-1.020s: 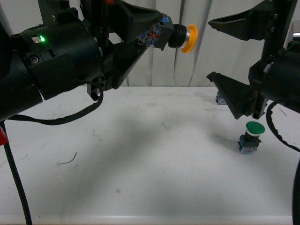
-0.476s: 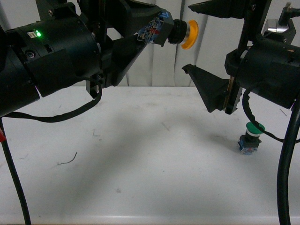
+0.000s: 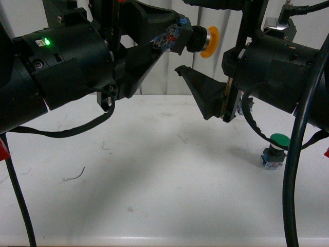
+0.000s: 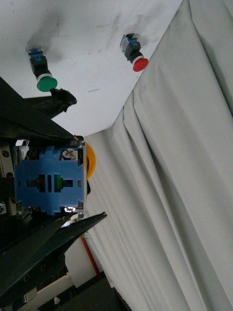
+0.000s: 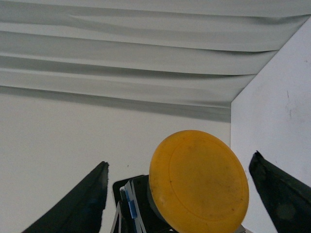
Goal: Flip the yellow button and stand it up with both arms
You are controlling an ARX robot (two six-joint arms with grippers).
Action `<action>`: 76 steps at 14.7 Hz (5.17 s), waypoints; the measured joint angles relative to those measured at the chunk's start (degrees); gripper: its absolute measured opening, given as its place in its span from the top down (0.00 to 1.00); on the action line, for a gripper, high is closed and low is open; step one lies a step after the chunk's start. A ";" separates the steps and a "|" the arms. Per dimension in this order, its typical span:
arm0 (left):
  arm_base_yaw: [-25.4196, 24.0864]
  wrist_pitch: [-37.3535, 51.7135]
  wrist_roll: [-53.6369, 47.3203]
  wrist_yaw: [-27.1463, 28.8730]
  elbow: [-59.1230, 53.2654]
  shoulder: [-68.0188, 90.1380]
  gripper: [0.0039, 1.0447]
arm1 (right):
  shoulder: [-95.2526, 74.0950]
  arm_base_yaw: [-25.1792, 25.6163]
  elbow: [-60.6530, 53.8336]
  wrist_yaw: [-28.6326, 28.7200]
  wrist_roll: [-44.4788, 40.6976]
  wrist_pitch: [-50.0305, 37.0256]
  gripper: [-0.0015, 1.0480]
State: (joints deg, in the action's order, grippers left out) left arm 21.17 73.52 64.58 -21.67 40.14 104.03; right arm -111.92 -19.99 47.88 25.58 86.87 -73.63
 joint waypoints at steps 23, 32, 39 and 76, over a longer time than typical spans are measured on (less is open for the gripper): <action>-19.06 -33.22 -42.62 0.02 -22.12 -56.22 0.06 | 2.27 7.23 -0.83 1.01 -8.07 0.09 0.72; -21.20 -67.91 -63.54 21.70 -28.35 -86.14 0.68 | 2.27 5.60 -0.61 1.05 -9.60 0.17 0.72; -21.20 -67.54 -63.71 21.70 -34.29 -92.54 0.99 | 2.29 4.92 -0.63 1.03 -10.86 0.17 0.72; -21.20 -73.72 -63.80 21.70 -39.58 -103.60 0.06 | -17.49 15.78 34.18 -40.13 -80.70 49.88 0.72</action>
State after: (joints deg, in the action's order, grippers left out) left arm -0.03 -0.21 0.78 0.03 0.56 0.43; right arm -129.40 -4.21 82.06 -14.55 6.17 -23.75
